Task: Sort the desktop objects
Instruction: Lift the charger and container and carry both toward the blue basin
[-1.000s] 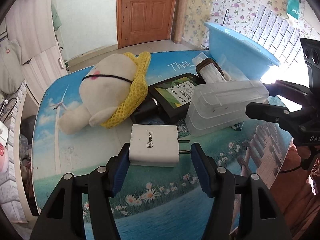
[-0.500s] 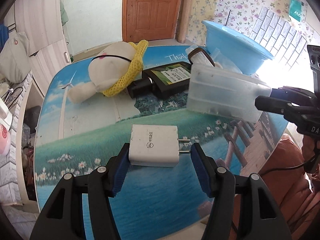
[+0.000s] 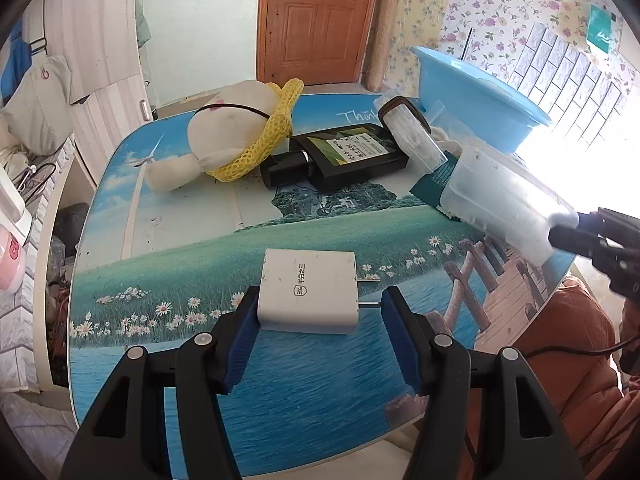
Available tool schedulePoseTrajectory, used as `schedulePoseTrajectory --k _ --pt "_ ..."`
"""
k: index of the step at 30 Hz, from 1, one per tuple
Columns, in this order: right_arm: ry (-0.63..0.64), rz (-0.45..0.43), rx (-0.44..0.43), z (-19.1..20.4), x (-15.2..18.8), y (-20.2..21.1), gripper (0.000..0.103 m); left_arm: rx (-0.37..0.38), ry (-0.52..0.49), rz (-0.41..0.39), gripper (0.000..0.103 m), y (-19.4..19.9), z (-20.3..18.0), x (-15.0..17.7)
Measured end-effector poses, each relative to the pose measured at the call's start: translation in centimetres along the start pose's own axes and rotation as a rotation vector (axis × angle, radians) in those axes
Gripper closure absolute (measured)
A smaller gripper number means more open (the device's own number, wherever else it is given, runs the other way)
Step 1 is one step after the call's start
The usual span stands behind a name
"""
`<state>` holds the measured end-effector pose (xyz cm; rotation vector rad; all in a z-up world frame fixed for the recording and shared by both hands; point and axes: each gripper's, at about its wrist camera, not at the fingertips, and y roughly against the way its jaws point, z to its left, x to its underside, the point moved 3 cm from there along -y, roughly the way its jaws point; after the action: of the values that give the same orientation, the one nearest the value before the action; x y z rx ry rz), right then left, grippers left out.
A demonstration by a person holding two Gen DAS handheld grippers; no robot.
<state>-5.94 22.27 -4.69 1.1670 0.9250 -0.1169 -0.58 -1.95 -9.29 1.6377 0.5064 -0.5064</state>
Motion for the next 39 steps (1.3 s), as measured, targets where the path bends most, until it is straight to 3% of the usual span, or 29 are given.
schedulePoseTrajectory --k 10,20,27,39 --pt "0.074 0.035 -0.051 1.9 1.1 -0.9 0.068 -0.02 -0.021 -0.001 0.043 -0.4 -0.5 -0.1" --pt "0.085 0.074 -0.063 2.2 0.9 -4.1 0.059 -0.072 -0.064 -0.014 0.044 -0.8 -0.8 -0.3" --pt "0.043 0.029 -0.11 1.5 0.3 -3.6 0.072 -0.065 -0.034 -0.037 0.044 0.3 -0.6 -0.8" --pt "0.049 -0.142 -0.12 1.7 -1.8 1.9 0.072 -0.037 -0.03 -0.144 0.044 4.3 -2.1 -4.0"
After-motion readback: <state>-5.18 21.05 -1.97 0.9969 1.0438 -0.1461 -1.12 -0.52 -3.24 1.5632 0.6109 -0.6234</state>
